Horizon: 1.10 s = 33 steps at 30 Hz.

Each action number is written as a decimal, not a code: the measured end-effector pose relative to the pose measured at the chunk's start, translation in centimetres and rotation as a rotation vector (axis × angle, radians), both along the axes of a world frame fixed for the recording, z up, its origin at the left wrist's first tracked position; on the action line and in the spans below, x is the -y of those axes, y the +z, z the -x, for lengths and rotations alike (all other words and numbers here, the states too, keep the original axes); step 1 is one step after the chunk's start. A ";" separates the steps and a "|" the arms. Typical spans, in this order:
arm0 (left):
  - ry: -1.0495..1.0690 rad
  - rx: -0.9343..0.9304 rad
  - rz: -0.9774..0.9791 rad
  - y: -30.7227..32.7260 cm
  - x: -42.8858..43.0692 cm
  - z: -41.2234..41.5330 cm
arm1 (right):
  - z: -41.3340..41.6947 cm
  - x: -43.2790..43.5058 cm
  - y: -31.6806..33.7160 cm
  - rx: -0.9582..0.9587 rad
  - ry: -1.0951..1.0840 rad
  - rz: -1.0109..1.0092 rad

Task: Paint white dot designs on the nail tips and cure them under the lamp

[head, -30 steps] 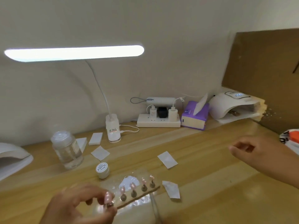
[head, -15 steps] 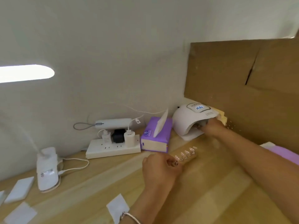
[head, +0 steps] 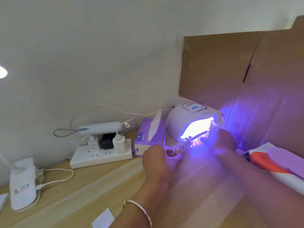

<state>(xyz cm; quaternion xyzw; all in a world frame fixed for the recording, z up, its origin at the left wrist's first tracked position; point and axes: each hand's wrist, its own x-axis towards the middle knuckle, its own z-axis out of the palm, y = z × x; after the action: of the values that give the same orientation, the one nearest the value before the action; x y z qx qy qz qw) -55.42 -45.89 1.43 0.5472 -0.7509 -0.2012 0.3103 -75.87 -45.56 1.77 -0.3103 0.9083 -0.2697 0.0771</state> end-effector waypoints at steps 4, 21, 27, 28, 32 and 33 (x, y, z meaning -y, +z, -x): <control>0.047 0.051 -0.032 0.2 -0.2 1.6 | -0.2 -0.5 -0.9 -0.012 -0.046 0.049; 0.012 0.223 -0.028 -1.2 3.5 9.8 | -0.5 -1.9 -2.0 -0.033 0.013 0.289; 0.024 0.175 -0.019 -1.8 4.4 10.6 | -1.6 -1.1 -2.9 -0.187 0.215 0.183; 0.032 0.178 -0.010 -1.7 4.4 10.7 | -1.5 -1.0 -3.0 -0.213 0.255 0.178; -0.014 0.152 0.022 -1.6 4.2 10.4 | -1.3 -0.8 -3.4 -0.241 0.278 0.216; -0.049 0.160 0.037 -1.6 4.0 10.1 | -1.2 -0.8 -3.4 -0.211 0.263 0.231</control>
<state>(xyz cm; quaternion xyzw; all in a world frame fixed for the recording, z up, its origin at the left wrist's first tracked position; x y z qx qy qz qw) -65.56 -49.89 -0.13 0.5370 -0.7901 -0.1506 0.2543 -74.72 -44.73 -1.62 -0.4595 0.8260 -0.3259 -0.0199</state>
